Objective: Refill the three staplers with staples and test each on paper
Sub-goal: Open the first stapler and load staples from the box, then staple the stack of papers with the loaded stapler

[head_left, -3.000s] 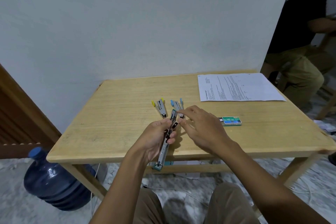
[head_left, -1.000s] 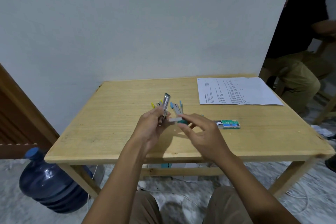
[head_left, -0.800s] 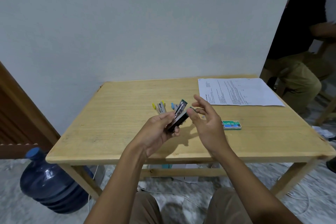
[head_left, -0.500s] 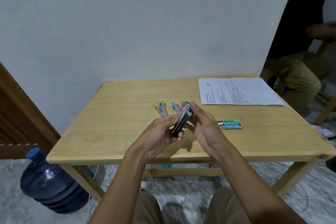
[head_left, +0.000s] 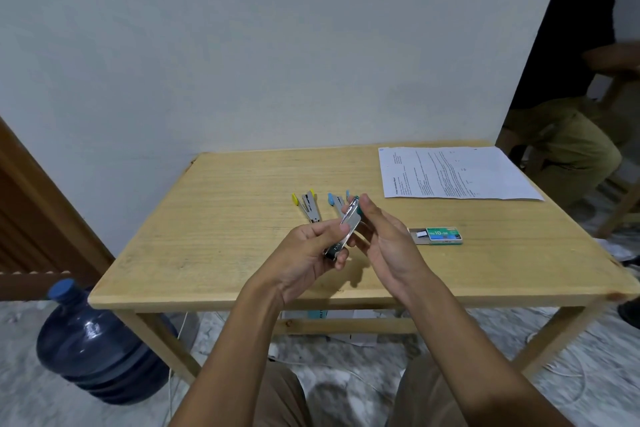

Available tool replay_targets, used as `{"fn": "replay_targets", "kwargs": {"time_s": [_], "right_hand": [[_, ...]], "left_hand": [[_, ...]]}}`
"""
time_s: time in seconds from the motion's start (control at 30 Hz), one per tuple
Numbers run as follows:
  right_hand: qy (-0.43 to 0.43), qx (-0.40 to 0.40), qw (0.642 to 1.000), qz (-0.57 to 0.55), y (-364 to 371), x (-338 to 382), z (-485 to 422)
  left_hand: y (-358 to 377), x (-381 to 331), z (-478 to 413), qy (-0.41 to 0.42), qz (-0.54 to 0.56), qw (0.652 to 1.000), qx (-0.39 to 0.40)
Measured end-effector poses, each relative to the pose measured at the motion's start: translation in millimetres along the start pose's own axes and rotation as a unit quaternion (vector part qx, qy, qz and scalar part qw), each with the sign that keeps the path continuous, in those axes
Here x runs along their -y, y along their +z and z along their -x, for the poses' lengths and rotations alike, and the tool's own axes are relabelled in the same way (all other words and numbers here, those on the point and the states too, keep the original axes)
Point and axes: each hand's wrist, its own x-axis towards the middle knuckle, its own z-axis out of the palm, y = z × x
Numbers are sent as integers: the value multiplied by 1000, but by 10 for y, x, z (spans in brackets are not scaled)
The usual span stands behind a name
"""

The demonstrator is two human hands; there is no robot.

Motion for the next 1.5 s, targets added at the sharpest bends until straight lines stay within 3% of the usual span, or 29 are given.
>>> {"fn": "replay_targets", "kwargs": {"time_s": [0.3,0.47,0.6,0.7,0.93,1.07,1.3,1.4,1.5], "right_hand": [[-40,-14,998,55,-20,45,69],[-94,-86,981,149,-239,310,136],[-101,-113,968,201,-495,595,182],[-106,-132,957,235,-691,715,174],[-104,-181,947,246,-1033,907,13],[-111,-199,941,251,-1151,978,-149],[-110,-214,942,234,-1242,951,-305],[-104,-215,943,231,-1225,906,-319],[-95,-216,943,233,-1224,868,-300]], "left_hand": [[6,27,-38,-16,-13,1000,-10],[72,-13,-221,11,-127,984,-124],[298,-96,-612,61,-262,945,-185],[511,-103,-1044,87,-376,904,-181],[728,139,-2022,-87,-552,802,-213],[793,237,-2270,-117,-591,750,-272],[779,225,-2472,-178,-541,773,-280],[782,228,-2490,-176,-533,778,-282],[760,223,-2452,-152,-501,805,-279]]}}
